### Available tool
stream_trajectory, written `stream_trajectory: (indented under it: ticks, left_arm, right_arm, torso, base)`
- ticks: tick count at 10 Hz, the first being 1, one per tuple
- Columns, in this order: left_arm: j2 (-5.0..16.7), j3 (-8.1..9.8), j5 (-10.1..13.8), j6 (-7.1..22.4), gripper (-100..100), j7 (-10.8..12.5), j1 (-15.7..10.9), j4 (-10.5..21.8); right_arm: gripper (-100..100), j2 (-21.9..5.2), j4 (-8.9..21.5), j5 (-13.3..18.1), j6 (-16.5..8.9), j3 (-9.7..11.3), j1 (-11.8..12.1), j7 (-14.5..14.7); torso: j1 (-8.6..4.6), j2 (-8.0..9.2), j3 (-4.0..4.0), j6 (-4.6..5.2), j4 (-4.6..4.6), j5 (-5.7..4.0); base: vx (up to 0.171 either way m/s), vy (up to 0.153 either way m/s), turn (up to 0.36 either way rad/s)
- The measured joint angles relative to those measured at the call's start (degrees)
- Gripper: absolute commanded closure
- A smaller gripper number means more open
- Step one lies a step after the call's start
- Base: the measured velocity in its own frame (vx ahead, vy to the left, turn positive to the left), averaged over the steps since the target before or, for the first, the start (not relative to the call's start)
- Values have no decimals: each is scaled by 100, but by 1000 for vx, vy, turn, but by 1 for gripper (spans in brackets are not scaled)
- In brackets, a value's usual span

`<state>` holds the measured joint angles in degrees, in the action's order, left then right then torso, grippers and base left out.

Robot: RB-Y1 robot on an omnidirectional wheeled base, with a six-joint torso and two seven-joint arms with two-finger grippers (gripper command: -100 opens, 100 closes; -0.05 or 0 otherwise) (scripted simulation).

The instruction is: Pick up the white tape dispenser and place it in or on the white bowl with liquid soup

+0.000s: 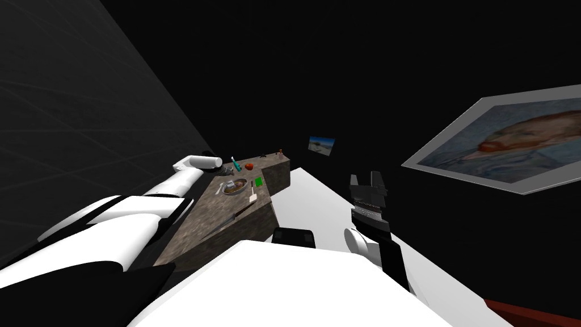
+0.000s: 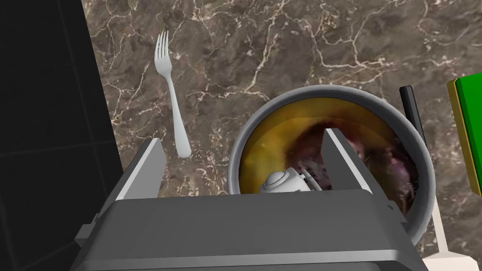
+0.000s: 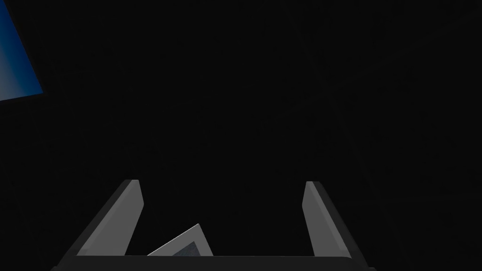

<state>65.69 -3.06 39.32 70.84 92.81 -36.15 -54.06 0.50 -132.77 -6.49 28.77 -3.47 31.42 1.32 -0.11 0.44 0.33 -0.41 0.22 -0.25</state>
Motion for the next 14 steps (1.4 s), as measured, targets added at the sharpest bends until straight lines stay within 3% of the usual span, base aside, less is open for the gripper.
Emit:
stream_trajectory:
  ticks: [2, 4, 5, 10, 11, 12, 14]
  left_arm:
    - [-3, -15, -345, -314, -100, -246, -70, 115]
    - [-78, 337, -661, -305, -100, -510, -257, 294]
    - [-98, 440, -776, -284, -100, -523, -260, 275]
    - [-327, 1274, -1585, -249, -100, -1023, -645, 633]
    - [-328, 1445, -1719, -184, -100, -1031, -569, 498]
    - [-337, 1479, -1800, -192, -100, -1048, -637, 579]
    - [-433, 1806, -2130, -276, -100, -1335, -924, 919]
  right_arm:
    - [0, 0, 0, 0, 0, 0, 0, 0]
    - [0, 0, 0, 0, 0, 0, 0, 0]
    - [0, 0, 0, 0, 0, 0, 0, 0]
    - [0, 0, 0, 0, 0, 0, 0, 0]
    - [0, 0, 0, 0, 0, 0, 0, 0]
    - [0, 0, 0, 0, 0, 0, 0, 0]
    - [0, 0, 0, 0, 0, 0, 0, 0]
  torso:
    - [0, 0, 0, 0, 0, 0]
    - [-3, 1, 1, 0, 1, -1]
    - [-2, 2, 1, 0, 1, -1]
    - [-3, 2, 1, 0, 0, -1]
    - [-2, 2, 2, -2, 1, -1]
    - [-1, 1, 1, 0, 0, 0]
    - [-3, 1, 1, 0, 0, -1]
  base:
    - [-2, -3, -22]
    - [-3, -3, -15]
    - [-5, -9, -34]
    - [-3, -4, -19]
    - [0, 0, 0]
    - [-5, -5, -40]
    - [-3, -3, -18]
